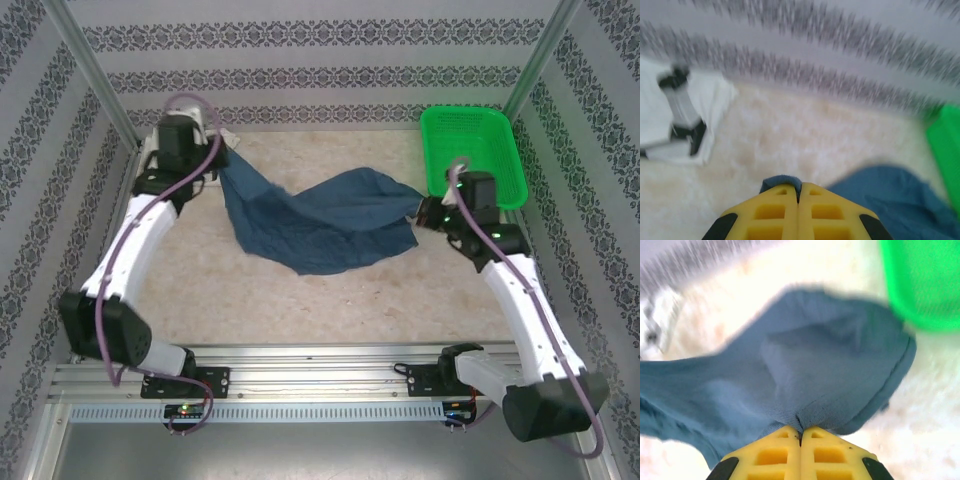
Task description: Fold and stack the t-shirts
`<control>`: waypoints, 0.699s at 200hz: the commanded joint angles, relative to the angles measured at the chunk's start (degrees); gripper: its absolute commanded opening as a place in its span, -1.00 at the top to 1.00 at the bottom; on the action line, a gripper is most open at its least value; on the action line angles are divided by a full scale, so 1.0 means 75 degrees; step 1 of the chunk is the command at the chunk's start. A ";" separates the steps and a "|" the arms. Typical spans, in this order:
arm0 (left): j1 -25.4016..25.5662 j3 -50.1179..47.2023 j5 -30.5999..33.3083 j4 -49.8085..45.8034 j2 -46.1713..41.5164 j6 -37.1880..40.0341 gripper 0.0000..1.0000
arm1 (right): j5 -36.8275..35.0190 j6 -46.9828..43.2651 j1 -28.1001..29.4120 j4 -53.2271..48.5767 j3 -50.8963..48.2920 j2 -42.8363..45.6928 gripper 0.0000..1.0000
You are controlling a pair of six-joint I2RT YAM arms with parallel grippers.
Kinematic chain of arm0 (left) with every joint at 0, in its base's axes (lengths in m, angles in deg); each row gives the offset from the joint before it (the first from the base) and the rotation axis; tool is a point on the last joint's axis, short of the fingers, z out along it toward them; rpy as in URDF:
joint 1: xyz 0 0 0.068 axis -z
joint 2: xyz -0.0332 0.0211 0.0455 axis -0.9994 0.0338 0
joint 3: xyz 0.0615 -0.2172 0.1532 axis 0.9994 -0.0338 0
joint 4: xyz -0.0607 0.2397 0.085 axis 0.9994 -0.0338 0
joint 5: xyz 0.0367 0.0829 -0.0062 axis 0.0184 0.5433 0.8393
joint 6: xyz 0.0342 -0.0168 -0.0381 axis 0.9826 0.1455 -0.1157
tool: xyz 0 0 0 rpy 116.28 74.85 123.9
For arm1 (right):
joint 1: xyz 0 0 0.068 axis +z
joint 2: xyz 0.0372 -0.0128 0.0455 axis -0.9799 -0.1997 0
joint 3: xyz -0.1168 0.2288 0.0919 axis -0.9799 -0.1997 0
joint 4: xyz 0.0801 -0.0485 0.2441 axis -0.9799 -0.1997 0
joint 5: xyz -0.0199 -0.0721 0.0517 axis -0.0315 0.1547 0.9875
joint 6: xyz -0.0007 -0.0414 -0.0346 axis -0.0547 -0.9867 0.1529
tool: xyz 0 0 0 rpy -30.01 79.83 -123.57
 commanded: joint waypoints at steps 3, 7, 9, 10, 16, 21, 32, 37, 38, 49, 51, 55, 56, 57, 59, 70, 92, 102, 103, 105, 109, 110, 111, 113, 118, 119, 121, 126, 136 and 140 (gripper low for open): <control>-0.0433 0.0552 0.0285 -0.0902 -0.0759 0.0120 1.00 | 0.0358 -0.0244 -0.0577 -0.0335 0.1091 0.0336 1.00; -0.0498 0.0666 0.0231 -0.1001 -0.0825 0.0136 1.00 | 0.0440 -0.0253 -0.0671 -0.0356 0.1277 0.0338 1.00; -0.0523 0.0728 0.0212 -0.1051 -0.0848 0.0148 1.00 | 0.0483 -0.0258 -0.0718 -0.0368 0.1371 0.0337 1.00; -0.0537 0.0762 0.0207 -0.1075 -0.0869 0.0152 1.00 | 0.0506 -0.0259 -0.0742 -0.0387 0.1417 0.0332 1.00; -0.0624 0.0971 0.0149 -0.1271 -0.0914 0.0201 1.00 | 0.0647 -0.0295 -0.0882 -0.0482 0.1721 0.0315 1.00; -0.0700 0.1127 0.0122 -0.1436 -0.0936 0.0213 1.00 | 0.0729 -0.0323 -0.0994 -0.0573 0.1976 0.0297 1.00; -0.0847 0.1356 0.0065 -0.1629 -0.1055 0.0256 1.00 | 0.0817 -0.0361 -0.1234 -0.0738 0.2514 0.0287 1.00; -0.0951 0.1449 0.0035 -0.1665 -0.1109 0.0250 1.00 | 0.0868 -0.0387 -0.1348 -0.0786 0.2760 0.0276 1.00; -0.0974 0.1468 0.0025 -0.1664 -0.1117 0.0250 1.00 | 0.0880 -0.0382 -0.1373 -0.0802 0.2786 0.0279 1.00; -0.1239 0.1760 -0.0144 -0.1772 -0.1191 0.0207 1.00 | 0.1036 -0.0402 -0.1667 -0.0974 0.3409 0.0228 1.00; -0.1289 0.1830 -0.0189 -0.1810 -0.1194 0.0190 1.00 | 0.1087 -0.0395 -0.1732 -0.1009 0.3527 0.0212 1.00; -0.1403 0.1989 -0.0279 -0.1868 -0.1191 0.0153 1.00 | 0.1195 -0.0395 -0.1852 -0.1088 0.3771 0.0175 1.00; -0.1417 0.2037 -0.0302 -0.1882 -0.1193 0.0143 1.00 | 0.1220 -0.0380 -0.1889 -0.1111 0.3831 0.0158 1.00; -0.1441 0.2072 -0.0325 -0.1889 -0.1183 0.0138 1.00 | 0.1249 -0.0372 -0.1919 -0.1128 0.3896 0.0149 1.00; -0.1497 0.2155 -0.0369 -0.1924 -0.1174 0.0119 1.00 | 0.1310 -0.0358 -0.1979 -0.1176 0.4017 0.0117 1.00; -0.1704 0.2570 -0.0644 -0.2054 -0.1116 0.0020 1.00 | 0.1597 -0.0313 -0.2265 -0.1403 0.4695 -0.0037 1.00; -0.1869 0.3394 -0.0977 -0.2231 -0.0845 -0.0096 1.00 | 0.1815 -0.0188 -0.2382 -0.1672 0.5786 -0.0365 1.00; -0.1899 0.3808 -0.1084 -0.2313 -0.0625 -0.0126 1.00 | 0.1958 -0.0084 -0.2394 -0.1712 0.6143 -0.0523 1.00; -0.1899 0.3849 -0.1091 -0.2321 -0.0600 -0.0137 1.00 | 0.1976 -0.0072 -0.2394 -0.1704 0.6177 -0.0543 1.00; -0.1908 0.3905 -0.1111 -0.2334 -0.0563 -0.0146 1.00 | 0.1989 -0.0049 -0.2388 -0.1716 0.6237 -0.0572 1.00; -0.1916 0.4086 -0.1139 -0.2367 -0.0453 -0.0158 1.00 | 0.2036 -0.0006 -0.2399 -0.1715 0.6349 -0.0641 1.00; -0.1919 0.4128 -0.1142 -0.2372 -0.0431 -0.0165 1.00 | 0.2050 -0.0016 -0.2397 -0.1717 0.6379 -0.0654 1.00; -0.1921 0.4161 -0.1156 -0.2374 -0.0409 -0.0168 1.00 | 0.2063 -0.0003 -0.2395 -0.1712 0.6406 -0.0673 1.00; -0.1922 0.4238 -0.1166 -0.2385 -0.0354 -0.0177 1.00 | 0.2079 0.0016 -0.2397 -0.1712 0.6456 -0.0707 1.00; -0.1928 0.4428 -0.1207 -0.2397 -0.0224 -0.0197 1.00 | 0.2107 0.0049 -0.2411 -0.1700 0.6574 -0.0792 1.00; -0.1931 0.4463 -0.1223 -0.2398 -0.0194 -0.0196 1.00 | 0.2109 0.0047 -0.2408 -0.1704 0.6597 -0.0812 1.00; -0.1930 0.4540 -0.1250 -0.2400 -0.0142 -0.0201 1.00 | 0.2111 0.0060 -0.2401 -0.1704 0.6626 -0.0836 1.00; -0.1934 0.4700 -0.1312 -0.2388 0.0011 -0.0236 1.00 | 0.2131 0.0089 -0.2406 -0.1674 0.6712 -0.0922 1.00; -0.1945 0.4989 -0.1479 -0.2317 0.0321 -0.0352 1.00 | 0.2240 0.0164 -0.2406 -0.1567 0.6831 -0.1103 1.00; -0.1946 0.5067 -0.1556 -0.2254 0.0447 -0.0416 1.00 | 0.2277 0.0190 -0.2400 -0.1530 0.6869 -0.1189 1.00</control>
